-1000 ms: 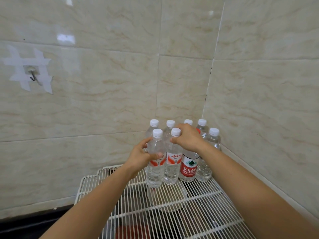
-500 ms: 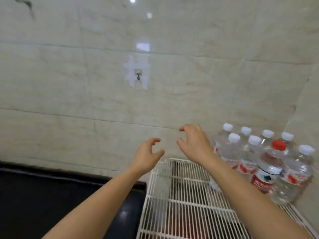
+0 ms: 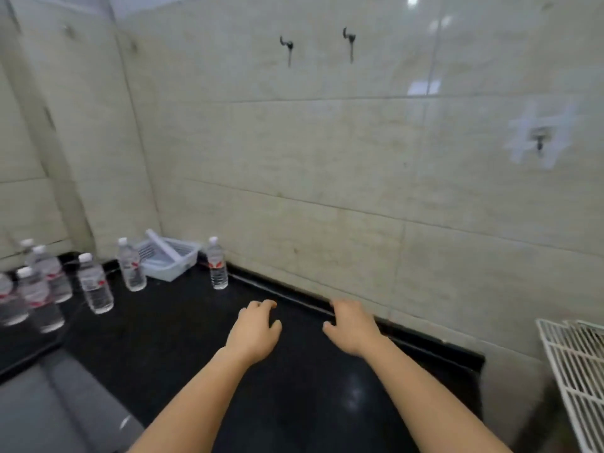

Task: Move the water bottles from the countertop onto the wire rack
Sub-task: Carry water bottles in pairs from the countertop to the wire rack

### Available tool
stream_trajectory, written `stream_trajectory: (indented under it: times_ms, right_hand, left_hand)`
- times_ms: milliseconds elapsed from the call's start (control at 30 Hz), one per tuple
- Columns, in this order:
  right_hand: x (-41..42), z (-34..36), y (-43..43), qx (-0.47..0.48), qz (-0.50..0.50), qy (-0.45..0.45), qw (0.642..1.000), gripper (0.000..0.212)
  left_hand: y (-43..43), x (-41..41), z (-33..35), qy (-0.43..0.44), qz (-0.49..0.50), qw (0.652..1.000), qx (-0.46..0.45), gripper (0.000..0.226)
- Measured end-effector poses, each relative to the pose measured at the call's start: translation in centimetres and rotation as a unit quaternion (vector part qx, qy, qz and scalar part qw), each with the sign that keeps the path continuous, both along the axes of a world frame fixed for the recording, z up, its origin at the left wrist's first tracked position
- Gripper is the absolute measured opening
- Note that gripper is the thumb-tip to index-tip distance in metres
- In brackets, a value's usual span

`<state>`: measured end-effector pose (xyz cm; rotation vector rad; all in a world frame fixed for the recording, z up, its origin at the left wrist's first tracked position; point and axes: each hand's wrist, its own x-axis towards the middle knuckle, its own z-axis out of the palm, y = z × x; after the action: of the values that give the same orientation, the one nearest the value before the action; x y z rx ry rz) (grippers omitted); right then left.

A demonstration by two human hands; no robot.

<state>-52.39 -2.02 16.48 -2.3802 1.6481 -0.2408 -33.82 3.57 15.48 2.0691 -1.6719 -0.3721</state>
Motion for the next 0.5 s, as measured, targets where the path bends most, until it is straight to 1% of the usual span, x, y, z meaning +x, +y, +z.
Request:
stream_trajectory:
  times_ms: [167,267,500]
  right_hand:
    - [14.2,-1.1,1.8,0.032,0.052,0.003,0.998,0.055]
    - [21.1,-1.0,1.5,0.028,0.081,0.010,0.996,0.054]
    - [33.9,-2.1,-2.9,0.018,0.122,0.016,0.992,0.053]
  left_hand:
    - [3.7,13.4,-0.6,-0.007,0.080,0.996,0.032,0.047]
    - [4.4,19.6,-0.8,0.001,0.110,0.993,0.033,0.047]
    - [0.5,30.9,-2.0,0.007,0.132,0.991,0.025,0.047]
